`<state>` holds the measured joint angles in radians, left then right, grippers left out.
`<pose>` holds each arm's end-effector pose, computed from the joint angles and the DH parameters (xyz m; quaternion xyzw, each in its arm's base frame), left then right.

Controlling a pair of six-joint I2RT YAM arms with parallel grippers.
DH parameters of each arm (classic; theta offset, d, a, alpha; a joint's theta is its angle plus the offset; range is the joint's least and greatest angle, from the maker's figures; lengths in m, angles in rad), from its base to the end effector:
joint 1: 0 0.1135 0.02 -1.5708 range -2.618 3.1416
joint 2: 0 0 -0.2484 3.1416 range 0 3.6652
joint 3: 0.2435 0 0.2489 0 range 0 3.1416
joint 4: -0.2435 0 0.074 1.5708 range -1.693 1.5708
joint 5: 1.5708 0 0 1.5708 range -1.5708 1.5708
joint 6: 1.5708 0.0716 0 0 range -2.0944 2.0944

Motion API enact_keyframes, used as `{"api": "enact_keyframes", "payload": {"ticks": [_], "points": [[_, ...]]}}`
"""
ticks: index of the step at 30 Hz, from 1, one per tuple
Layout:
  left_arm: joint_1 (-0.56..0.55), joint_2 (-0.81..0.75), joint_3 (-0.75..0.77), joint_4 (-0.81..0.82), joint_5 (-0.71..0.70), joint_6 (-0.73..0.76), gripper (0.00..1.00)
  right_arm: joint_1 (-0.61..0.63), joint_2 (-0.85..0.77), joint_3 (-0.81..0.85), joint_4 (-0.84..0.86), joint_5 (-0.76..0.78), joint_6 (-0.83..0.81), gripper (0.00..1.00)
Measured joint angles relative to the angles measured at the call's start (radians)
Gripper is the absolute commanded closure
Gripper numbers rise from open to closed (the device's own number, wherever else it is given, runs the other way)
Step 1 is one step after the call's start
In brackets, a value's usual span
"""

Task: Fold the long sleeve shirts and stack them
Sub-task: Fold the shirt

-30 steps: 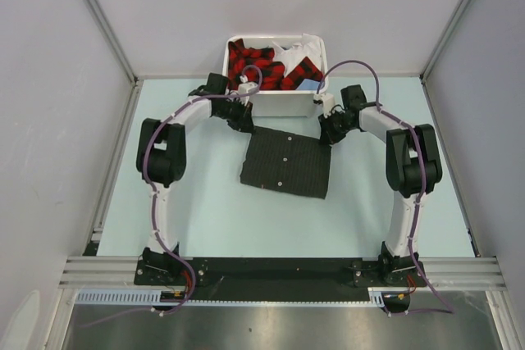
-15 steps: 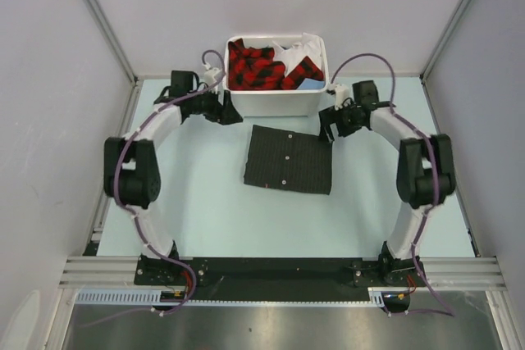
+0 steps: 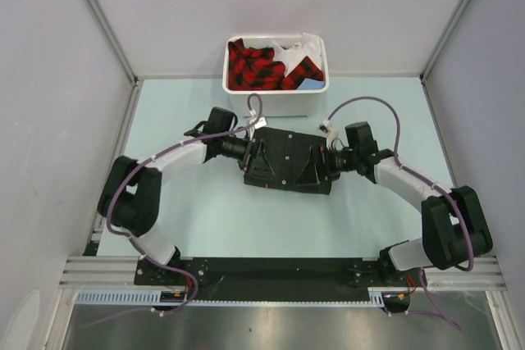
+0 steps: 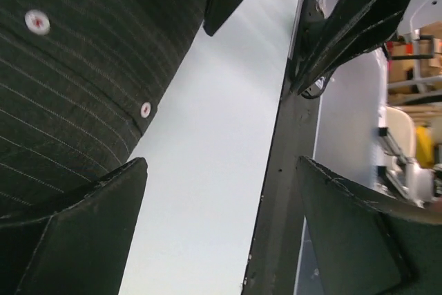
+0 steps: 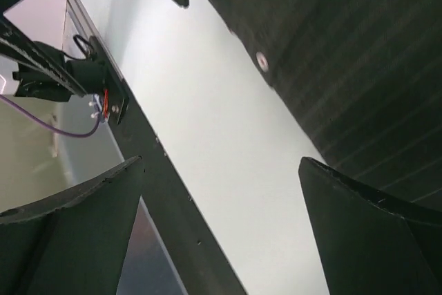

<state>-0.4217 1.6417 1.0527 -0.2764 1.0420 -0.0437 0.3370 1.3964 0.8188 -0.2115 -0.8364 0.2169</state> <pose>0.2878 -0.1969 0.1931 0.3218 0.7671 -0.5236 0.1838 0.2636 0.1487 0.1899 -0.2051 0.8341 0.4564 0.2322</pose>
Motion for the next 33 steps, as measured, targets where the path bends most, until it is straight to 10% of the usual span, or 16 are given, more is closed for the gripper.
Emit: {"api": "enact_keyframes", "payload": {"ticks": [10,22,27,33], "points": [[0.129,0.324,-0.108,0.336,0.085,-0.378,0.11,-0.045,0.209,-0.058,0.172,-0.084,0.085,0.00],[0.225,0.185,-0.292,0.629,0.053,-0.636,0.03,-0.197,0.385,0.116,0.015,-0.204,0.048,0.02],[0.176,0.059,-0.254,0.724,0.000,-0.667,0.05,-0.243,0.296,0.233,-0.010,-0.209,0.017,0.15],[0.098,0.214,-0.157,1.030,-0.158,-0.871,0.07,-0.222,0.377,0.272,0.123,-0.200,0.081,0.55]]}}
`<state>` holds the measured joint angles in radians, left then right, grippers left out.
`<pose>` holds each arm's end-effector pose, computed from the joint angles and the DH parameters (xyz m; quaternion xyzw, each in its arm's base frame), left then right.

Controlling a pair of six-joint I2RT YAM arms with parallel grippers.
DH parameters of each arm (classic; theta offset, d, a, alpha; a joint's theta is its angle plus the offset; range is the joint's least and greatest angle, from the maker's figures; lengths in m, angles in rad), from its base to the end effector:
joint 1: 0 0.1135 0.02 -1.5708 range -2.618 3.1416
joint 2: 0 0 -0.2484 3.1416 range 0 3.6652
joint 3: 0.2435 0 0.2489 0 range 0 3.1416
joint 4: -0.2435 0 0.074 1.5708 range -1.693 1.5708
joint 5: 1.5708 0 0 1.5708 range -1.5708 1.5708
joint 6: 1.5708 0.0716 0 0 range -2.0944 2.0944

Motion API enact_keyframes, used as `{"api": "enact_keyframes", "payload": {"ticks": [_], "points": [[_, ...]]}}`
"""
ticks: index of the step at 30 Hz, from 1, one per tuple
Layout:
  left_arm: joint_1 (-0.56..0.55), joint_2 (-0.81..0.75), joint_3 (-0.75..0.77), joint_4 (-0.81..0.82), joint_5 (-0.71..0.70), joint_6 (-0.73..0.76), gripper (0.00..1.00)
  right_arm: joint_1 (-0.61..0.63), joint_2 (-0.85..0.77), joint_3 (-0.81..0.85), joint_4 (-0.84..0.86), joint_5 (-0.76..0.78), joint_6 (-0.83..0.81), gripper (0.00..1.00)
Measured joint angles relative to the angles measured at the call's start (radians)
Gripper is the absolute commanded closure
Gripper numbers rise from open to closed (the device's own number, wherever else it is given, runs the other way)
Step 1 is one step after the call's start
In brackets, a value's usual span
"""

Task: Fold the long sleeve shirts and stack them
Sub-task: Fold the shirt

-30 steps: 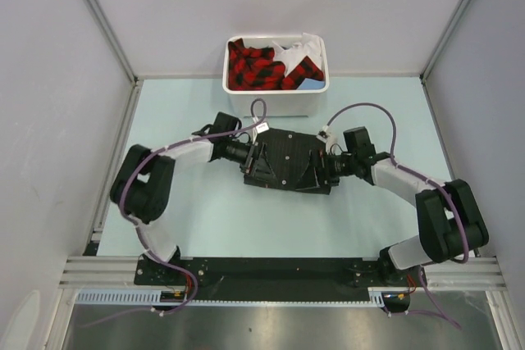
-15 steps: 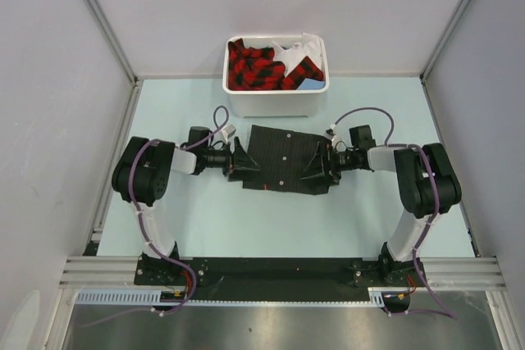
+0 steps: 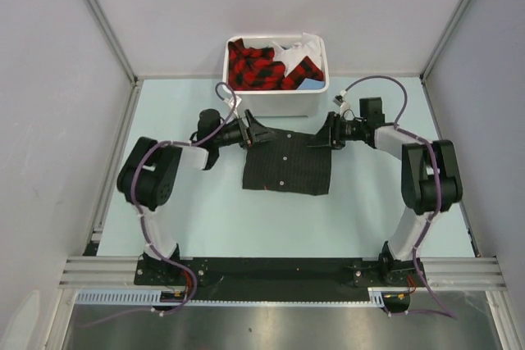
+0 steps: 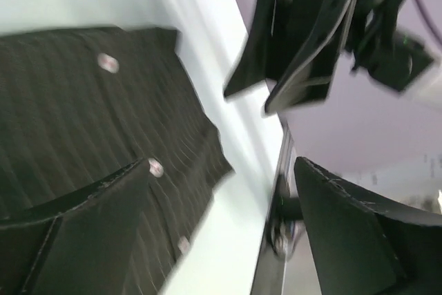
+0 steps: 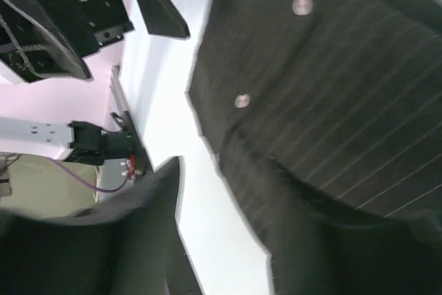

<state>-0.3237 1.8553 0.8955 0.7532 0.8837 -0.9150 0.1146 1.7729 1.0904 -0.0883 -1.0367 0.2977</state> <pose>0.3562 -0.1779 0.1640 0.0534 0.7498 -0.6011 0.2713 0.3649 0.1040 0.1741 -0.1190 0.8144 0.5159 0.2377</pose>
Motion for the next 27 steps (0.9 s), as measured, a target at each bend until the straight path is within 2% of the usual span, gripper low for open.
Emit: {"api": "enact_keyframes", "payload": {"ticks": [2,6,11,15,18,19,20,23,27], "points": [[-0.003,0.083,0.023,0.066,-0.070,-0.055,0.06,0.003,0.080,0.024,0.033,0.016,0.019,0.58],[-0.007,0.190,0.087,0.063,-0.209,-0.112,0.08,-0.006,0.241,0.089,0.085,0.065,0.053,0.62],[-0.003,0.240,0.154,-0.047,-0.374,-0.197,0.22,-0.016,0.353,0.167,0.124,0.109,0.095,0.62],[0.011,0.240,0.147,-0.110,-0.430,-0.229,0.43,-0.023,0.379,0.183,0.130,0.113,0.104,0.61],[0.033,0.237,0.105,-0.119,-0.450,-0.226,0.73,-0.028,0.385,0.199,0.114,0.107,0.093,0.60],[0.041,0.232,0.087,-0.120,-0.449,-0.223,0.94,-0.029,0.385,0.207,0.107,0.107,0.089,0.60],[0.051,0.223,0.061,-0.120,-0.449,-0.208,1.00,-0.032,0.385,0.220,0.093,0.107,0.080,0.59],[0.095,0.153,-0.011,-0.121,-0.410,-0.150,1.00,-0.053,0.370,0.267,0.045,0.105,0.047,0.59],[0.145,-0.005,-0.028,-0.098,-0.294,-0.065,1.00,-0.085,0.236,0.263,0.009,0.089,0.059,0.59]]}}
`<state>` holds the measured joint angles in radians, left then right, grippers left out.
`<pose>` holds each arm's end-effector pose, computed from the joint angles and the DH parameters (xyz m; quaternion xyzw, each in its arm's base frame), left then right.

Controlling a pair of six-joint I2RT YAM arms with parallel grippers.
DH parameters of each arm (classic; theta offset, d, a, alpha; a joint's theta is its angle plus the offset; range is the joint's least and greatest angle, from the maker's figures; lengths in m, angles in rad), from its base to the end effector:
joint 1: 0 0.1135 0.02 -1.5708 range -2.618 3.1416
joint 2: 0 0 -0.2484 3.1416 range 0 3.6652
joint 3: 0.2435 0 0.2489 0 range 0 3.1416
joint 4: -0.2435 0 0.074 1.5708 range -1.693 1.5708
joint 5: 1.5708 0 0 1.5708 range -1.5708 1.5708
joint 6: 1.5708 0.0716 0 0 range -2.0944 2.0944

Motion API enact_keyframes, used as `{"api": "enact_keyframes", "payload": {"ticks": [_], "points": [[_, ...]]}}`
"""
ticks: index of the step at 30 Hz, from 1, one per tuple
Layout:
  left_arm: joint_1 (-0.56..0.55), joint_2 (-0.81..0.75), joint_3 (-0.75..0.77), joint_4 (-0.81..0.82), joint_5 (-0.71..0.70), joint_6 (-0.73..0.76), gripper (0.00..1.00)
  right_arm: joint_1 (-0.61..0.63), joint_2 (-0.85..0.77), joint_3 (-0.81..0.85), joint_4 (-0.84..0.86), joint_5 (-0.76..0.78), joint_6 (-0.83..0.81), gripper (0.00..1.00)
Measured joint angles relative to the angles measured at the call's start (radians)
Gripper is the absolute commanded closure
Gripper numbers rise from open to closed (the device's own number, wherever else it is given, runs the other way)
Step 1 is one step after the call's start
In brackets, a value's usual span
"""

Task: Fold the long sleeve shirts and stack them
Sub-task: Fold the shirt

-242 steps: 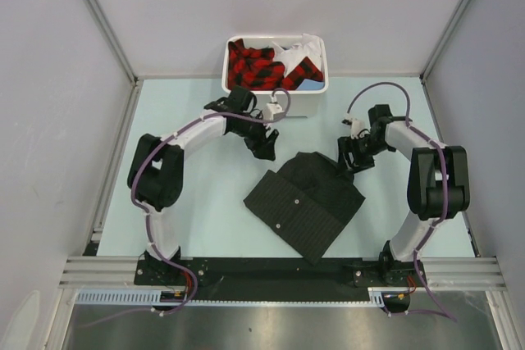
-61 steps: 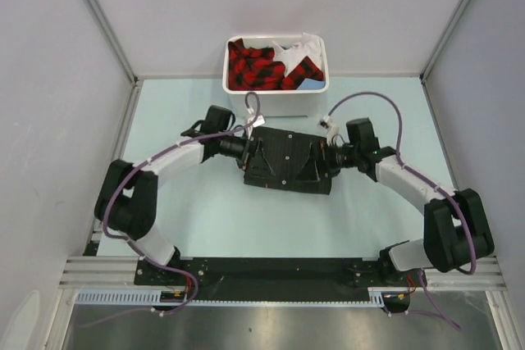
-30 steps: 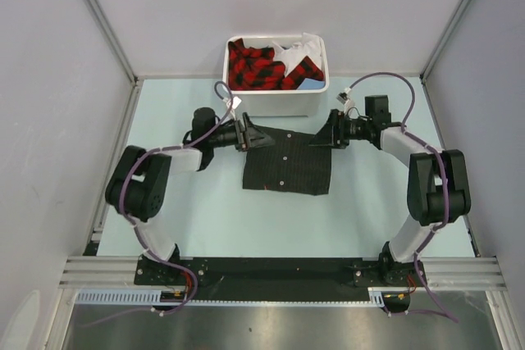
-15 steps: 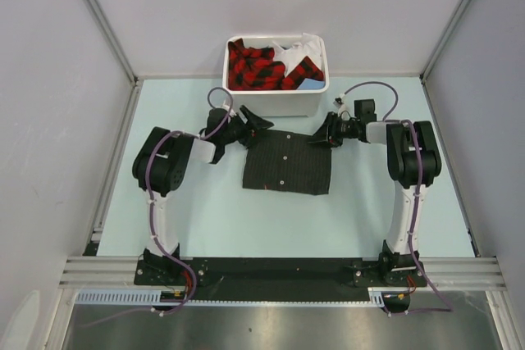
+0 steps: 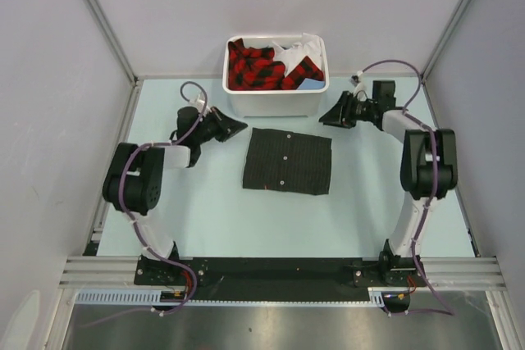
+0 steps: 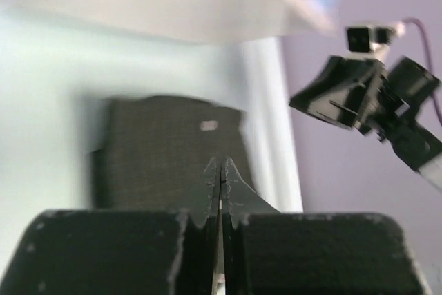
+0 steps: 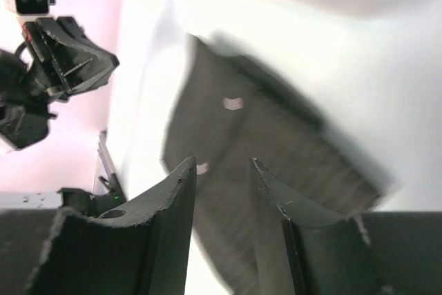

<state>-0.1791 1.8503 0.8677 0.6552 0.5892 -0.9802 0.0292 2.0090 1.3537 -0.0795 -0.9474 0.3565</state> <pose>0.3854 -0.1102 0.1417 -0.1476 0.7822 -0.5027 0.3370 0.4375 0.0709 0.1612 -0.0502 0.8326 0.4784 0.2746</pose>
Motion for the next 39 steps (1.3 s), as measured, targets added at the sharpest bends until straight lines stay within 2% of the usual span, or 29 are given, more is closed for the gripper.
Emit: {"api": "enact_keyframes", "payload": {"ticks": [4,8,11,15,19,24,27,28,29,30,32,35,39], "points": [[-0.035,-0.105,0.009,0.072,0.115,0.029,1.00,0.021,-0.234,-0.134,0.066,-0.042,0.082,0.58],[-0.143,-0.080,0.006,0.122,0.203,0.001,1.00,0.130,-0.349,-0.303,0.130,-0.087,0.132,0.58],[-0.224,-0.017,-0.011,0.125,0.243,-0.036,1.00,0.204,-0.326,-0.477,0.186,-0.101,0.212,0.59],[-0.233,0.076,-0.065,0.138,0.248,-0.094,1.00,0.168,-0.197,-0.575,0.181,-0.103,0.227,0.60],[-0.175,0.153,-0.119,0.065,0.220,-0.096,1.00,0.070,-0.095,-0.559,0.065,-0.124,0.127,0.60],[-0.116,0.133,-0.142,-0.030,0.207,-0.050,1.00,-0.028,-0.080,-0.446,-0.193,-0.096,-0.083,0.59],[-0.086,0.066,-0.140,-0.125,0.216,0.057,0.86,-0.071,-0.092,-0.378,-0.338,-0.024,-0.204,0.55],[-0.075,0.030,-0.134,-0.180,0.223,0.121,0.72,-0.082,-0.109,-0.363,-0.380,0.003,-0.240,0.53],[-0.064,-0.019,-0.115,-0.271,0.230,0.202,0.65,-0.089,-0.145,-0.357,-0.426,0.029,-0.275,0.50],[-0.060,-0.054,-0.094,-0.338,0.229,0.281,0.57,-0.090,-0.179,-0.356,-0.455,0.039,-0.291,0.43],[-0.054,-0.135,-0.024,-0.502,0.226,0.455,0.55,-0.087,-0.288,-0.358,-0.513,0.063,-0.318,0.38],[-0.054,-0.211,0.046,-0.661,0.217,0.650,0.52,-0.070,-0.406,-0.372,-0.520,0.078,-0.327,0.30],[-0.054,-0.209,0.063,-0.822,0.212,0.784,0.46,-0.022,-0.406,-0.428,-0.478,0.094,-0.311,0.28]]}}
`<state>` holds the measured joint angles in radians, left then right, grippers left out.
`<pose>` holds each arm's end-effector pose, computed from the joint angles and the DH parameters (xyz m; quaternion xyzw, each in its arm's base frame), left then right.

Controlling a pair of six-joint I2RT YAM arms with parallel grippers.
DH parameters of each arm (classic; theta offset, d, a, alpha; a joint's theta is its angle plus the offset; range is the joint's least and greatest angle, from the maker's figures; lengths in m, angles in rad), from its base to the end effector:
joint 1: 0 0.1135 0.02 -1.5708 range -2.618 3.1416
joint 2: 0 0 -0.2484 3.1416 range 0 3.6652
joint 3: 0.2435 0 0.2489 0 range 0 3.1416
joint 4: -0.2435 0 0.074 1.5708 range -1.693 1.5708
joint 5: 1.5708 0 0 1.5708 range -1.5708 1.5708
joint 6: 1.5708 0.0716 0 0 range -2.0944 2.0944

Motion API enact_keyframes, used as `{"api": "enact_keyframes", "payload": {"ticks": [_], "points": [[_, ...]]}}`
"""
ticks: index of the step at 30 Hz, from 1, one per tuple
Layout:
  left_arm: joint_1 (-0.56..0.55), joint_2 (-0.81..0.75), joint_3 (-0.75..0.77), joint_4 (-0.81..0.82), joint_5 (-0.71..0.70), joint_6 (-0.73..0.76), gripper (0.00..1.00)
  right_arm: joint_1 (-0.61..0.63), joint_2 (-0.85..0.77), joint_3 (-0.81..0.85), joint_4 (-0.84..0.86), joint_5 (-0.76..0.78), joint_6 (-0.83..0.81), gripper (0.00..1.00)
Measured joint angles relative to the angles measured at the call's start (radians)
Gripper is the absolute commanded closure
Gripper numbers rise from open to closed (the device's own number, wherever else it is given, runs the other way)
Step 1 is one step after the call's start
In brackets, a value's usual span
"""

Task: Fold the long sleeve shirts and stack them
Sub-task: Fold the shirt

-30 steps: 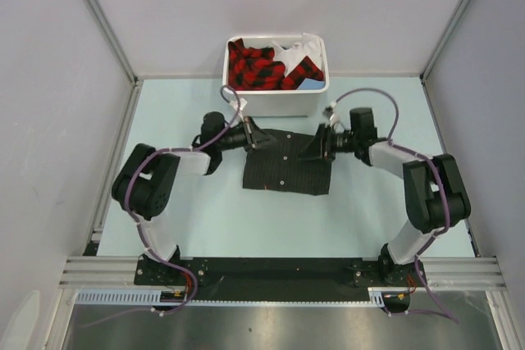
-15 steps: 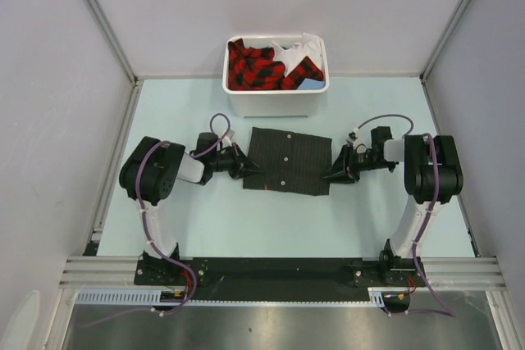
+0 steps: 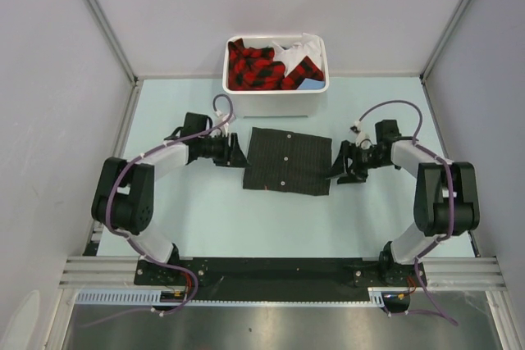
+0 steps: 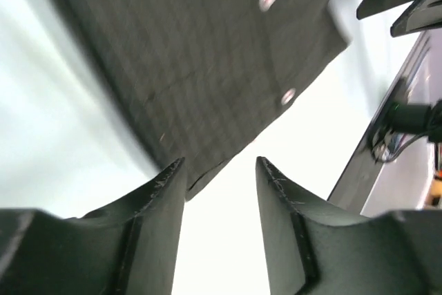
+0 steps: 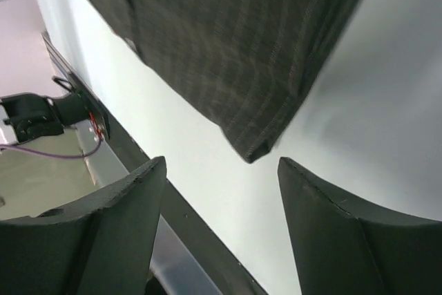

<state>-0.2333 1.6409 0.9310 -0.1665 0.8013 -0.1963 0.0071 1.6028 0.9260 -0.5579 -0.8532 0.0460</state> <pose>0.3179 -0.1284 0.1542 0.1487 0.8633 -0.4251 0.2279 0.2934 0.0560 0.1430 -0.0517 0.8987 0.4118 0.1414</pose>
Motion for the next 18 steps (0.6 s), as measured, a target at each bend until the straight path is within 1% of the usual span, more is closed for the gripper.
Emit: {"api": "enact_keyframes", "payload": {"ticks": [2,4,5,7,8,10,11,12,13,14,15,17,18], "points": [[0.000,0.031,0.000,-0.058,-0.010,0.030,0.44,0.024,0.049,-0.038,0.024,0.010,0.015,0.31],[0.000,0.058,0.000,-0.096,-0.014,0.047,0.44,0.044,0.091,-0.064,0.045,0.016,0.028,0.36],[0.000,0.072,0.000,-0.111,-0.013,0.054,0.44,0.052,0.109,-0.076,0.056,0.017,0.034,0.41],[-0.003,0.094,0.000,-0.130,-0.013,0.070,0.47,0.063,0.126,-0.080,0.065,0.004,0.048,0.48],[-0.006,0.108,0.000,-0.141,-0.013,0.081,0.48,0.069,0.135,-0.080,0.084,0.004,0.052,0.55],[-0.014,0.136,0.003,-0.157,-0.013,0.102,0.58,0.076,0.148,-0.079,0.103,0.003,0.055,0.64],[-0.020,0.150,0.005,-0.166,-0.012,0.112,0.64,0.079,0.155,-0.079,0.111,0.006,0.055,0.70],[-0.025,0.161,0.006,-0.173,-0.008,0.117,0.79,0.079,0.163,-0.079,0.116,0.007,0.053,0.74],[-0.031,0.172,0.007,-0.178,-0.003,0.129,0.87,0.080,0.171,-0.079,0.119,0.010,0.049,0.78],[-0.035,0.174,0.007,-0.182,-0.001,0.129,0.94,0.079,0.179,-0.079,0.116,0.011,0.043,0.87],[-0.041,0.176,0.007,-0.185,-0.002,0.138,1.00,0.076,0.185,-0.077,0.111,0.012,0.035,0.93],[-0.057,0.177,0.003,-0.184,0.007,0.150,1.00,0.067,0.195,-0.068,0.088,0.023,0.013,1.00],[-0.071,0.176,-0.005,-0.180,0.015,0.153,1.00,0.057,0.200,-0.060,0.072,0.029,0.003,1.00]]}}
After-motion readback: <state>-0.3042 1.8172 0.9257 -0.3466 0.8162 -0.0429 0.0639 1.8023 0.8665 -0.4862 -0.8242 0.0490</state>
